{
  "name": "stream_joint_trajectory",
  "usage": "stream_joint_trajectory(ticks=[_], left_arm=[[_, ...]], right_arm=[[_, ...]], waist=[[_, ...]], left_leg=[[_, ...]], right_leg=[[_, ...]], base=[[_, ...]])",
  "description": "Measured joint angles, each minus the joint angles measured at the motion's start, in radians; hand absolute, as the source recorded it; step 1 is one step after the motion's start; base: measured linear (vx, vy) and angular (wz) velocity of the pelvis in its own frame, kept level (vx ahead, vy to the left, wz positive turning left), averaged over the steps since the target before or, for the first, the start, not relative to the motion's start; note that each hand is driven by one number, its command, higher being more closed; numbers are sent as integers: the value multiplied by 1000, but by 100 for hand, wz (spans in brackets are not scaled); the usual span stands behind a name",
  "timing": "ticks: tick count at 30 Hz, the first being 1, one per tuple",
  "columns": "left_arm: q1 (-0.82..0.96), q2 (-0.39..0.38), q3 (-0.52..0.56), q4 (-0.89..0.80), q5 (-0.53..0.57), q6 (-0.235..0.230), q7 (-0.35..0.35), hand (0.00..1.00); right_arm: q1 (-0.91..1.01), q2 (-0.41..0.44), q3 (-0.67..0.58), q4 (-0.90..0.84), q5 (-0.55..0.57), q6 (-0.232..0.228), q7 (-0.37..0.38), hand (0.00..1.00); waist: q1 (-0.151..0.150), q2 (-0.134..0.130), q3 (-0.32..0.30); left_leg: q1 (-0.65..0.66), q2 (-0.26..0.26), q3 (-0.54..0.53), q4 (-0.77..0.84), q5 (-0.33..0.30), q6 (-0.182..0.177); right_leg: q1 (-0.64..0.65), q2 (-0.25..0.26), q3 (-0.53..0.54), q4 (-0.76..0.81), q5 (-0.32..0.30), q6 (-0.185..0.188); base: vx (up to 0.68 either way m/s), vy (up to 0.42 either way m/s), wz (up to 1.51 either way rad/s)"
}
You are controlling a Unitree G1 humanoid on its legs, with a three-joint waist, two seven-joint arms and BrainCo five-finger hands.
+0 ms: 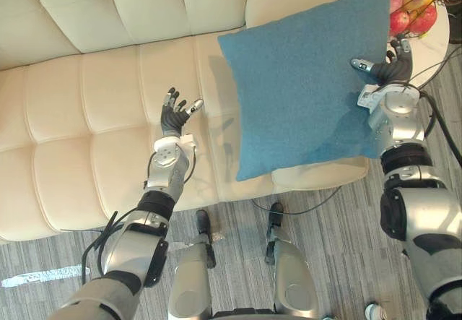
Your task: Pick up cushions and gather them together orderly.
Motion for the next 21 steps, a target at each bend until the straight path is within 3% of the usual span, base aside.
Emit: stream_joint_trajectory(ticks=[8, 21], left_arm=[[-26, -117, -64, 34, 1, 6, 1, 0], [23, -166, -79, 108, 55, 25, 4, 0]], right_arm=[[85, 29, -110, -73, -25, 15, -40, 0], [362, 67, -198, -435, -23, 4, -110, 0]], waist=[[-1, 0, 0], [-4, -7, 3]], left_leg=[[19, 6, 7, 16, 0, 0], [27, 15, 34, 36, -1, 0]], right_leg=[[4, 2, 20, 22, 0, 0], [-43, 4, 64, 103, -3, 2]], base=[[19, -5, -6], [15, 13, -7]])
